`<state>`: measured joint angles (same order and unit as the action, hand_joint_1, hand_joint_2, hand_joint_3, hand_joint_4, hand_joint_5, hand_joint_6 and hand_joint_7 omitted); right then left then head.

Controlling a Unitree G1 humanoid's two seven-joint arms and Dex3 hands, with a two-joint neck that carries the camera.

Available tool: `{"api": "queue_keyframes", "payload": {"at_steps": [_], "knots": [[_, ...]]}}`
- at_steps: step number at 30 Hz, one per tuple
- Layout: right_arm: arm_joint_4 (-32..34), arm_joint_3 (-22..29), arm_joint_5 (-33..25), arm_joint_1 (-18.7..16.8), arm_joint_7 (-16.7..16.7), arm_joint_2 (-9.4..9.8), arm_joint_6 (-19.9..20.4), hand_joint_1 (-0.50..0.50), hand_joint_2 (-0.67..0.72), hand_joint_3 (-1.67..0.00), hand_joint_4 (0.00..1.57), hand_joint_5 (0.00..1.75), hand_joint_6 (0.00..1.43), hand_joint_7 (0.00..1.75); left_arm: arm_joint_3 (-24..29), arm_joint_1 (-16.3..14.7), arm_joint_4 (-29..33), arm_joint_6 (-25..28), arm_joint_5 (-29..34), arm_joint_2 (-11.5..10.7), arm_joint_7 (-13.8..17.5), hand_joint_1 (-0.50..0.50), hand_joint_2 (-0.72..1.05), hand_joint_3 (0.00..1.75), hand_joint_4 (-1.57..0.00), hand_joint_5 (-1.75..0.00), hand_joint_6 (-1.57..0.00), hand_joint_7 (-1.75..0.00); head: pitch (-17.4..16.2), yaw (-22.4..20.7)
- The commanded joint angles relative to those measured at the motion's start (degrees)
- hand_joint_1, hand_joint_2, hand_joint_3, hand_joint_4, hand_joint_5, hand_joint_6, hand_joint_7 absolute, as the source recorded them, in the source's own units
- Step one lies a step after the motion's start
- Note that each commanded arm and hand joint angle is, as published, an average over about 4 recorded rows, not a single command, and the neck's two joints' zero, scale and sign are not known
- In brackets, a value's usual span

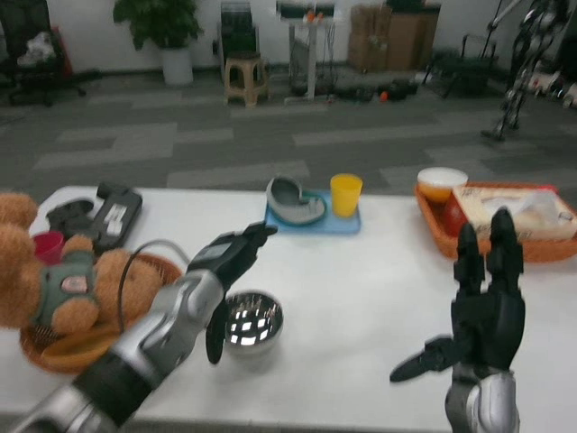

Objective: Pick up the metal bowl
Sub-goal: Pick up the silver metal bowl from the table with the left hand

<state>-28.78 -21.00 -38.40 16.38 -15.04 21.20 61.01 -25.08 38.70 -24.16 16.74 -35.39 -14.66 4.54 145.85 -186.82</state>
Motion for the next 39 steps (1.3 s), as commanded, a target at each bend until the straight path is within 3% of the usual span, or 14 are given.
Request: {"api": "queue_keyframes", "payload": {"at_steps": [1,6,9,14,21,28,32,39], "knots": [[-0.22,0.0,-0.3,-0.38,-0.17,0.25,0.34,0.0,0.72,0.0,0.0,0.0,0.0,0.09,-3.9,4.85,-9.78,1.19,-0.91,1.06,1.92,-0.5,-0.55,0.0,0.0,0.0,0.0,-0.3,-0.31,-0.55],[-0.97,-0.71,-0.54,-0.29,-0.17,0.25,0.34,0.01,0.72,0.0,0.0,0.0,0.0,0.09,-8.32,13.29,-30.77,-4.04,-0.6,5.79,-0.32,-0.48,-0.5,0.0,0.0,0.0,0.0,-0.26,-0.28,-1.02],[-1.12,-0.97,-0.67,-0.21,-0.17,0.25,0.34,0.02,0.72,0.0,0.0,0.0,0.0,0.14,-9.16,16.34,-38.98,-7.75,-0.34,7.92,-2.94,-0.48,-0.46,0.0,0.0,0.0,0.0,-0.21,-0.37,-1.11],[-1.63,-1.5,-0.8,0.14,-0.17,0.16,0.34,0.03,0.72,0.0,0.0,0.0,0.0,0.07,-10.25,20.05,-49.49,-12.78,0.32,10.8,-8.8,-0.48,-0.46,0.0,0.0,0.0,0.0,-0.21,-0.36,-1.34],[-2.37,-2.9,-1.46,1.02,-0.17,0.16,0.34,0.02,0.72,0.0,0.0,0.0,0.0,0.07,-14.47,23.04,-55.86,-16.12,1.2,12.73,-15.04,-0.48,-0.46,0.0,0.0,0.0,0.0,-0.21,0.25,-1.77],[-2.42,-3.34,-1.77,1.18,-0.17,0.14,0.34,0.04,0.72,0.0,0.0,0.0,0.0,0.12,-15.9,23.37,-56.87,-17.38,1.6,12.82,-15.83,-0.48,-0.46,0.0,0.0,0.0,0.0,-0.26,0.79,-1.86],[-2.35,-3.36,-1.81,1.18,-0.17,0.16,0.34,0.04,0.72,0.0,0.0,0.0,0.0,0.12,-16.98,23.33,-57.24,-17.57,2.65,12.82,-15.83,-0.48,-0.37,0.0,0.0,0.0,0.0,-0.31,1.05,-1.72],[-1.89,-3.69,-2.12,0.8,-0.17,0.16,0.34,0.04,0.72,0.0,0.0,0.0,0.0,0.09,-18.25,20.98,-57.49,-18.54,3.05,13.08,-15.39,-0.48,-0.28,0.0,0.0,0.0,0.0,-0.42,1.96,-1.06]]}}
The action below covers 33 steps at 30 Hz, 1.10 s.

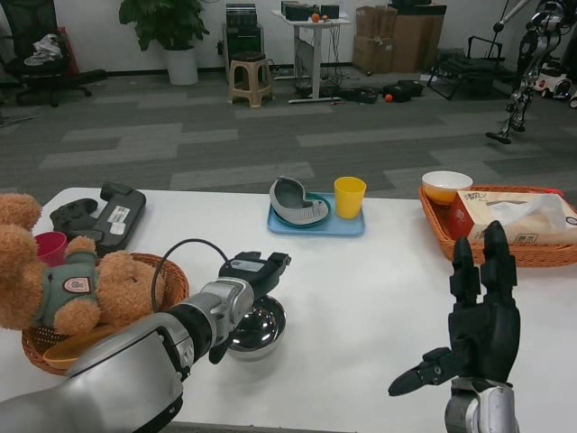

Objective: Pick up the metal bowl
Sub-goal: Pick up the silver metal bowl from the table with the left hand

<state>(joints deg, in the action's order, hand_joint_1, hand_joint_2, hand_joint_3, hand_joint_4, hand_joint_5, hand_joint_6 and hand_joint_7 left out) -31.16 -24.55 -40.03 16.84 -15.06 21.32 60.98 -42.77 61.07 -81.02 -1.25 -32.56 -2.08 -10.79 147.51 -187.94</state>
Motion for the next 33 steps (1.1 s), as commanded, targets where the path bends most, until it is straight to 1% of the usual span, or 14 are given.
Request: {"api": "queue_keyframes", "payload": {"at_steps": [1,3,7,10,13,16,19,24,27,29,31,33], "knots": [[0.6,-0.15,-0.51,0.26,-0.15,0.06,0.36,0.04,0.72,0.0,0.0,0.0,0.0,0.09,-0.67,-1.74,-0.63,-0.61,0.22,0.56,-0.05,-0.48,-0.3,0.0,0.0,0.0,0.0,-0.42,0.42,-0.01],[0.84,-0.13,-0.55,0.13,-0.15,0.13,0.36,0.04,0.72,0.0,0.0,0.0,0.0,0.1,-1.11,-2.42,-0.63,-0.75,0.22,0.71,0.02,-0.48,-0.3,0.0,0.0,0.0,0.0,-0.42,0.67,-0.1],[1.23,-0.04,-0.64,0.02,-0.15,0.28,0.36,0.04,0.72,0.0,0.0,0.0,0.0,0.1,-2.01,-3.87,-0.63,-1.23,0.48,1.2,0.22,-0.48,-0.28,0.0,0.0,0.0,0.0,-0.49,0.94,-0.15],[1.54,0.03,-0.66,-0.05,-0.15,0.35,0.36,0.04,0.72,0.0,0.0,0.0,0.0,0.12,-2.1,-4.99,-0.63,-1.38,1.18,1.5,0.28,-0.48,-0.28,0.0,0.0,0.0,-0.02,-0.51,1.25,-0.34],[1.8,0.03,-0.66,-0.31,-0.15,0.44,0.36,0.04,0.72,0.0,0.0,0.0,0.0,0.1,-1.99,-5.69,-0.89,-1.38,1.56,1.66,0.52,-0.48,-0.28,0.0,0.0,0.0,-0.04,-0.56,1.77,-0.58],[2.0,0.07,-0.71,-0.49,-0.15,0.48,0.36,0.04,0.72,0.0,0.0,0.0,0.0,0.1,-1.9,-6.11,-1.47,-1.38,1.65,1.77,0.7,-0.48,-0.28,0.0,0.0,0.0,-0.06,-0.56,2.09,-0.64],[2.24,0.16,-0.75,-0.49,-0.15,0.48,0.36,0.04,0.72,0.0,0.0,0.0,0.0,0.07,-1.83,-6.53,-2.08,-1.38,1.71,1.81,1.16,-0.48,-0.28,0.0,0.0,0.0,-0.08,-0.56,2.27,-0.6],[2.46,0.16,-0.75,-0.53,-0.15,0.48,0.36,0.04,0.72,0.0,0.0,0.0,0.0,0.12,-1.0,-8.02,-2.21,-1.08,1.71,2.03,2.22,-0.48,-0.28,0.0,0.0,0.0,-0.1,-0.63,2.51,-0.76],[2.53,0.12,-0.75,-0.69,-0.17,0.48,0.36,0.04,0.72,0.0,0.0,0.0,0.0,0.09,-0.82,-8.35,-2.32,-0.88,1.65,2.01,2.61,-0.48,-0.28,0.0,0.0,0.0,-0.12,-0.68,2.54,-0.89],[2.62,0.16,-0.75,-0.84,-0.17,0.48,0.36,0.04,0.72,0.0,0.0,0.0,0.0,0.1,-0.78,-8.62,-2.43,-0.75,1.62,1.99,2.9,-0.48,-0.28,0.0,0.0,0.0,-0.13,-0.73,2.46,-0.92],[2.68,0.2,-0.75,-1.02,-0.19,0.48,0.36,0.05,0.72,0.0,0.0,0.0,0.0,0.1,-0.73,-8.86,-2.48,-0.68,1.62,1.99,3.05,-0.48,-0.28,0.0,0.0,-0.05,-0.14,-0.8,2.3,-0.99],[2.68,0.2,-0.75,-1.15,-0.24,0.48,0.36,0.07,0.72,0.0,0.0,0.0,0.0,0.07,-0.73,-9.03,-2.48,-0.68,1.62,1.99,3.05,-0.48,-0.24,0.0,0.0,-0.26,-0.17,-0.87,2.2,-1.08]]}}
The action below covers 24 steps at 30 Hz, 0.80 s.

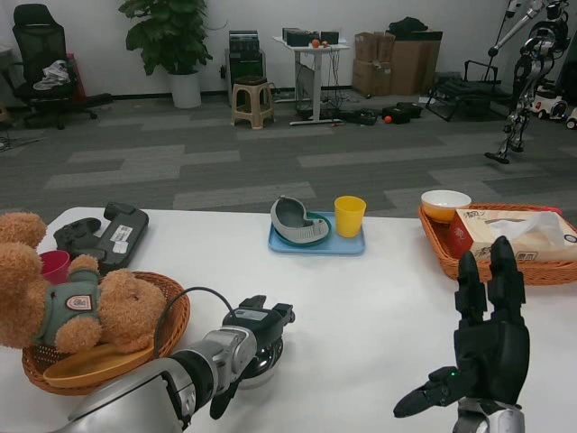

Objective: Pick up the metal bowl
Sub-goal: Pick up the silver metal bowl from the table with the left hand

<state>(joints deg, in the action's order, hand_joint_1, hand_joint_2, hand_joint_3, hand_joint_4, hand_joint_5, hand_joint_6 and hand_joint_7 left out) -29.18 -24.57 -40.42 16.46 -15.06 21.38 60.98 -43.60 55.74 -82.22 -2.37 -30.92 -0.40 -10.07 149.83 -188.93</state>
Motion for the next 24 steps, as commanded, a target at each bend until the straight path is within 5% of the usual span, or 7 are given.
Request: {"api": "queue_keyframes", "payload": {"at_steps": [1,6,15,24], "knots": [[0.71,0.22,-0.36,-0.79,-0.23,0.42,0.36,0.08,0.72,0.0,0.0,0.0,0.0,0.07,0.11,-3.78,-1.27,0.44,-0.02,0.31,2.33,-0.48,-0.19,0.0,0.0,-0.36,-0.18,-0.91,-0.16,-0.16],[0.71,0.22,-0.36,-0.81,-0.21,0.42,0.36,0.08,0.72,0.0,0.0,0.0,0.0,0.1,0.4,-4.13,-1.34,0.44,-0.02,0.2,2.38,-0.5,0.21,0.0,0.0,-0.72,-0.3,-1.26,-0.68,-0.36],[0.73,0.13,-0.56,-0.81,-0.23,0.42,0.36,0.08,0.72,0.0,0.0,0.0,0.0,0.09,1.03,-4.55,-1.51,1.69,-0.02,-0.02,3.34,-0.5,0.91,0.11,0.0,-0.9,-0.46,-1.52,-1.81,-0.97],[0.9,0.13,-0.87,-0.88,-0.23,0.42,0.36,0.08,0.72,0.0,0.0,0.0,0.0,0.1,1.63,-5.21,-1.51,2.33,-0.26,-0.15,3.61,-0.5,1.05,0.46,-0.04,-1.26,-0.5,-1.61,-2.01,-1.34]]}}
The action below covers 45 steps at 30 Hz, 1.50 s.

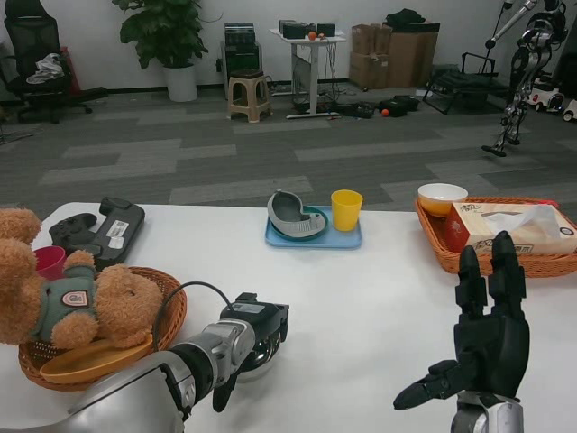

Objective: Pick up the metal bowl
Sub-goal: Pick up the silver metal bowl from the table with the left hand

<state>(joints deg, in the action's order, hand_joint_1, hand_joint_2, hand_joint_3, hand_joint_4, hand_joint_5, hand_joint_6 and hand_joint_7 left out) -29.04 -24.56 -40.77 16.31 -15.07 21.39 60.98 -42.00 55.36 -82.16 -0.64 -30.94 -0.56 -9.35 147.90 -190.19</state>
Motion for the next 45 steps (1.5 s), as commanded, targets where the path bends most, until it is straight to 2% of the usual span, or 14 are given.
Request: {"api": "queue_keyframes", "payload": {"at_steps": [1,3,5,8,11,14,18,21,28,32,33,41,45], "knots": [[0.78,0.13,-0.58,-0.79,-0.23,0.41,0.36,0.08,0.72,0.0,0.0,0.0,0.0,0.1,0.04,-5.02,-1.55,0.51,-0.38,-0.06,2.86,-0.5,1.05,0.5,-0.07,-1.36,-0.48,-1.61,-0.17,-0.15],[0.82,0.13,-0.73,-0.9,-0.23,0.41,0.36,0.08,0.72,0.0,0.0,0.0,0.0,0.07,0.1,-5.44,-1.49,0.31,-0.46,-0.23,2.84,-0.5,1.05,0.59,-0.21,-1.62,-0.47,-1.61,-0.44,-0.28],[0.82,0.13,-0.84,-0.92,-0.23,0.41,0.36,0.08,0.72,0.0,0.0,0.0,0.0,0.09,0.78,-5.84,-1.4,-0.08,-0.4,-0.41,2.8,-0.5,1.05,0.65,-0.34,-1.75,-0.45,-1.61,-0.62,-0.35],[0.82,0.13,-0.89,-0.92,-0.16,0.41,0.36,0.08,0.72,0.0,0.0,0.0,0.0,0.1,1.49,-6.12,-1.22,-0.48,-0.27,-0.61,2.75,-0.5,1.05,0.87,-0.45,-1.75,-0.37,-1.61,-0.73,-0.5],[0.82,0.13,-0.91,-0.92,-0.16,0.41,0.36,0.08,0.72,0.0,0.0,0.0,0.0,0.07,1.47,-6.15,-1.13,-0.5,-0.33,-0.76,2.73,-0.5,1.05,1.05,-0.52,-1.75,-0.37,-1.64,-0.78,-0.53],[0.82,0.13,-0.97,-0.92,-0.23,0.41,0.36,0.09,0.72,0.0,0.0,0.0,0.0,0.07,1.05,-6.19,-1.02,-0.5,-1.1,-0.94,2.62,-0.5,1.05,1.22,-0.68,-1.75,-0.37,-1.68,-0.87,-0.57],[0.82,0.13,-1.06,-0.92,-0.18,0.41,0.36,0.12,0.72,0.0,0.0,0.0,0.0,0.07,0.78,-6.28,-0.28,-0.24,-2.38,-1.38,2.62,-0.5,1.05,1.55,-0.97,-1.75,-0.37,-1.68,-0.99,-0.65],[0.82,0.13,-1.13,-0.92,-0.16,0.41,0.36,0.12,0.72,0.0,0.0,0.0,0.0,0.07,0.89,-6.39,0.56,-0.02,-2.33,-1.73,2.69,-0.5,1.05,1.7,-1.08,-1.75,-0.39,-1.68,-1.11,-0.69],[0.74,0.13,-1.33,-1.01,-0.14,0.41,0.36,0.17,0.72,0.0,0.0,0.0,0.0,0.07,0.81,-6.21,2.05,-0.11,-2.53,-2.47,2.93,-0.5,1.05,1.75,-1.14,-1.75,-0.54,-1.68,-0.95,-0.37],[0.74,0.13,-1.48,-1.21,-0.14,0.41,0.36,0.17,0.72,0.0,0.0,0.0,0.0,0.07,0.59,-6.06,2.1,0.05,-3.36,-2.58,3.19,-0.5,1.05,1.59,-1.46,-1.75,-0.66,-1.68,-0.91,-0.25],[0.74,0.13,-1.5,-1.28,-0.14,0.41,0.36,0.17,0.72,0.0,0.0,0.0,0.0,0.07,0.52,-6.06,2.1,0.07,-3.74,-2.61,3.28,-0.5,1.05,1.57,-1.48,-1.75,-0.73,-1.68,-0.92,-0.26],[0.74,0.15,-1.59,-1.52,-0.14,0.41,0.36,0.18,0.72,0.0,0.0,0.0,0.0,0.07,0.81,-6.39,4.23,0.11,-5.21,-2.78,3.7,-0.5,1.05,1.64,-1.5,-1.75,-1.11,-1.68,-1.01,-0.41],[0.78,0.22,-1.63,-1.8,-0.14,0.41,0.36,0.21,0.72,0.0,0.0,0.0,0.0,0.07,1.0,-6.54,5.39,0.11,-5.23,-3.05,3.72,-0.5,1.05,1.66,-1.51,-1.75,-1.13,-1.68,-0.92,-0.34]]}}
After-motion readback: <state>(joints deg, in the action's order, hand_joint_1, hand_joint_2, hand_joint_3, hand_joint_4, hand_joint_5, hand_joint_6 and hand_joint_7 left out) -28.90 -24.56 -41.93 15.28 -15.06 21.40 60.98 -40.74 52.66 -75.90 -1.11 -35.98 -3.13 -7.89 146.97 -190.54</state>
